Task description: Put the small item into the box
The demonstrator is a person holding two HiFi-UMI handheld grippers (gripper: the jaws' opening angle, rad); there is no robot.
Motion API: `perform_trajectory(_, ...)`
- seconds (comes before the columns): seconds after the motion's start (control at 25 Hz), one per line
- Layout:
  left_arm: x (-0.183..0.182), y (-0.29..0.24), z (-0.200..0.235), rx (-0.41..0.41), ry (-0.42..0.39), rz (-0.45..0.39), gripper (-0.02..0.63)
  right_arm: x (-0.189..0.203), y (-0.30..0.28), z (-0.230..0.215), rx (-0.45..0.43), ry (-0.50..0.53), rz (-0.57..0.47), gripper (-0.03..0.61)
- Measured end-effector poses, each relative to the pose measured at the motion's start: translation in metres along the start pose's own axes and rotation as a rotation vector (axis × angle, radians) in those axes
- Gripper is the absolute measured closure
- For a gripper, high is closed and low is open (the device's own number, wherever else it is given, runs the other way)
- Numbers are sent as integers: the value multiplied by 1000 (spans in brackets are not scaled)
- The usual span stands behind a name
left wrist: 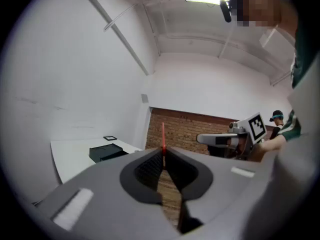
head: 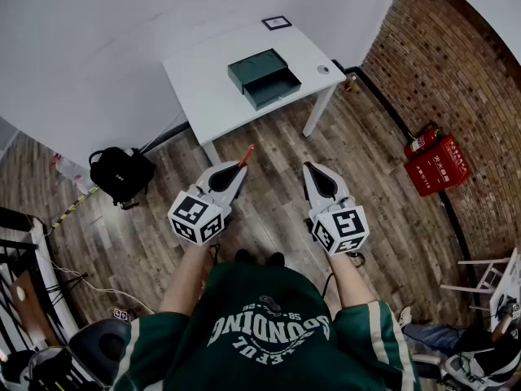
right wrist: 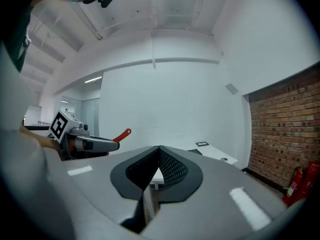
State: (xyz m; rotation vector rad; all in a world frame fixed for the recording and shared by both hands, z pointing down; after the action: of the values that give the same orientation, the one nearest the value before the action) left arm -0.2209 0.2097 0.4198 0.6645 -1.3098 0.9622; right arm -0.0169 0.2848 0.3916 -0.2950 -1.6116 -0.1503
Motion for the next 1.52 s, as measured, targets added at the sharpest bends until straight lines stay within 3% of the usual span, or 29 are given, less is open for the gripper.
perform_trajectory(0.56,5,-9,-10,-13,9,11,549,6,15,-13,11,-25,-18,577)
perform_trajectory(1.16,8,-38,-42,-51,7,8,549,22,40,-45,-89,-68,9,577)
perform_trajectory(1.52,10,-64,-32,-52,14,21,549,35,25,-66,-106,-113,55,577)
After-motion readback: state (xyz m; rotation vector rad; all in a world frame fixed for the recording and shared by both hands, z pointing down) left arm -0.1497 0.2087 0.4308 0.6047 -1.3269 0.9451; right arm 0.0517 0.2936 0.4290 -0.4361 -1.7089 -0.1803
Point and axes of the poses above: the fingertips, and each gripper's own axes: y backward along the fingers, z to its left, x out of its underside, the point moved 6 cm from there along y, backward along the fingers
